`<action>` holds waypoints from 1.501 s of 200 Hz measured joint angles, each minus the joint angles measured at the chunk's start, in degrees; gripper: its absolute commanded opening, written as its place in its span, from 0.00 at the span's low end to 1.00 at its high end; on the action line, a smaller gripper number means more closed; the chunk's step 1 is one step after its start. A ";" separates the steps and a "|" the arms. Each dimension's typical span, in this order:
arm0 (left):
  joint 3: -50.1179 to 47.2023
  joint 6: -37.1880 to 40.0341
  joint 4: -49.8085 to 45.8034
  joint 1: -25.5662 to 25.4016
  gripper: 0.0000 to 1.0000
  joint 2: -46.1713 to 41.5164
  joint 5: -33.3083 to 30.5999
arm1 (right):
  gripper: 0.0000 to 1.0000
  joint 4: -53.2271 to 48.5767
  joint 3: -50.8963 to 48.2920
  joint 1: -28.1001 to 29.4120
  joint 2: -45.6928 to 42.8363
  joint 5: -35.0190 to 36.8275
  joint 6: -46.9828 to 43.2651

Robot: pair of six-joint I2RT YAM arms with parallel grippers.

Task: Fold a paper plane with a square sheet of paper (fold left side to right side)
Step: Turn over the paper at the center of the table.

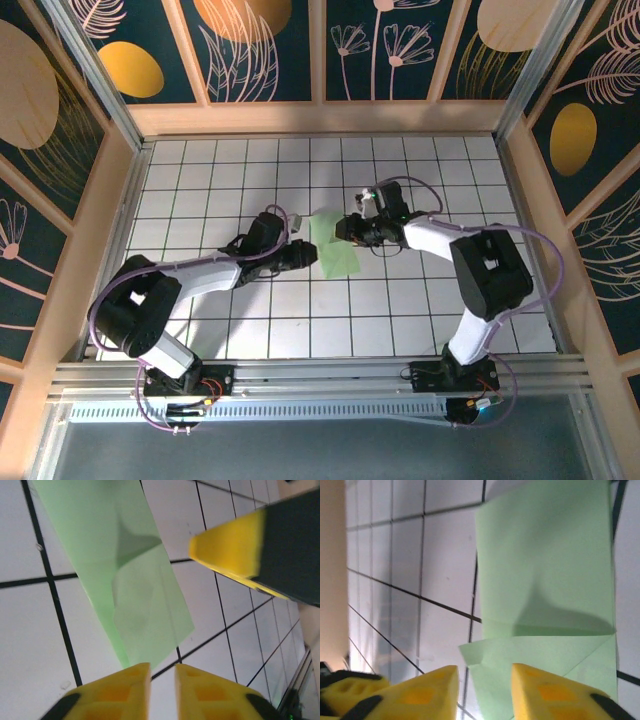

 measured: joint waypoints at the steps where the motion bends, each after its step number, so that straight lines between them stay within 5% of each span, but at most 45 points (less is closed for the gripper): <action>1: 0.00 -0.11 0.13 0.04 0.26 0.04 -0.02 | 0.47 0.02 -0.13 -0.04 -0.17 0.15 0.04; 31: -0.11 -2.27 4.15 1.31 0.32 2.99 0.33 | 0.72 3.13 -5.31 -2.47 -5.95 2.84 0.46; 62: 1.79 -2.75 5.38 1.68 0.37 8.85 1.44 | 0.82 5.64 -10.51 -5.07 -9.81 3.82 2.05; 115: 7.76 -2.01 5.20 1.68 0.35 15.58 1.27 | 0.83 6.54 -13.22 -5.64 -12.50 3.87 2.32; 188: 9.77 -0.48 5.20 1.68 0.00 17.77 -0.11 | 0.69 6.54 -13.57 -6.49 -12.94 0.44 0.11; 300: -0.52 -5.18 15.54 1.68 0.00 8.98 -3.13 | 0.73 18.10 -10.62 -0.90 -1.36 -4.09 3.89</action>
